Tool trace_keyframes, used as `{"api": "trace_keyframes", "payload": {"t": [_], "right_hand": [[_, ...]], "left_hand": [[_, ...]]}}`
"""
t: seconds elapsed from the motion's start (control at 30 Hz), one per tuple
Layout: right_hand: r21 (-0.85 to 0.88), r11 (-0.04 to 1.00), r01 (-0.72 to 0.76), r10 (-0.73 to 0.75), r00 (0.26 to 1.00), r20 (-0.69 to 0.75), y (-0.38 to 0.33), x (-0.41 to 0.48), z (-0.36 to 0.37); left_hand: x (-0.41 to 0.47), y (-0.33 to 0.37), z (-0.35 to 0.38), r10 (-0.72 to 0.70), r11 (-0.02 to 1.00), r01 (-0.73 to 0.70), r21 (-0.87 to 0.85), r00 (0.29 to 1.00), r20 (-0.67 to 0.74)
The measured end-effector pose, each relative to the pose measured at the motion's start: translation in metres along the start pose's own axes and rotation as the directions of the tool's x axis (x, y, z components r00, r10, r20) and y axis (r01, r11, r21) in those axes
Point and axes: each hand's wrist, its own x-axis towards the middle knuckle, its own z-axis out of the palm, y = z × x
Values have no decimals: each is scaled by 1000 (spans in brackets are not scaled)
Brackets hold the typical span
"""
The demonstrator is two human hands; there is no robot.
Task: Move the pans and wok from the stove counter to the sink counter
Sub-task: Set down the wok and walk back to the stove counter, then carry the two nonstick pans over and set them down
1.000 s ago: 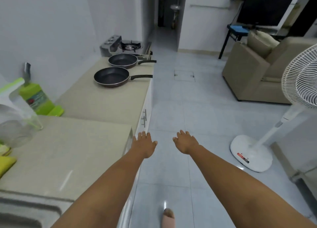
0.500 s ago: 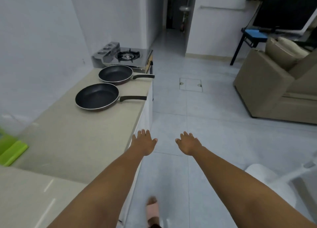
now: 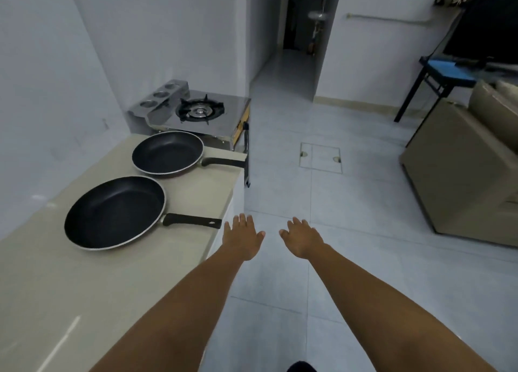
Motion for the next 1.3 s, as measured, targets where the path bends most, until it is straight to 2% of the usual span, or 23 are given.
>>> {"api": "trace_keyframes", "payload": {"t": [0.17, 0.27, 0.37, 0.53, 0.77, 0.9, 1.0, 1.13, 1.2, 1.3], "right_hand": [[-27, 996, 85, -84, 996, 19, 12, 99, -41], [-67, 982, 178, -177, 984, 12, 10, 158, -75], [-57, 954, 294, -292, 955, 47, -5, 207, -107], [-110, 876, 469, -463, 883, 79, -34, 273, -129], [-174, 756, 631, -582, 770, 262, -84, 346, -110], [-192, 683, 705, -642, 704, 303, -118, 379, -103], [-165, 688, 707, -643, 699, 313, -141, 400, -97], [36, 786, 617, -591, 735, 333, -165, 423, -90], [162, 842, 514, -534, 753, 384, -175, 436, -86], [333, 904, 268, -409, 768, 492, -191, 450, -88]], "left_hand": [[87, -1, -29, -107, 993, 105, -49, 993, -53], [129, 1, -35, -206, 958, 189, -215, 977, -59], [156, -3, -35, -359, 880, 310, -359, 930, -77], [180, -28, -31, -634, 663, 532, -526, 773, -19], [189, -65, -6, -863, 396, 730, -558, 503, 45], [178, -86, 13, -944, 228, 795, -562, 321, 71], [170, -94, 24, -976, 123, 808, -576, 203, 76], [169, -97, 29, -981, 29, 792, -610, 138, 133], [172, -95, 31, -984, -14, 748, -664, 107, 142], [174, -96, 33, -986, -94, 574, -814, 60, 156]]}}
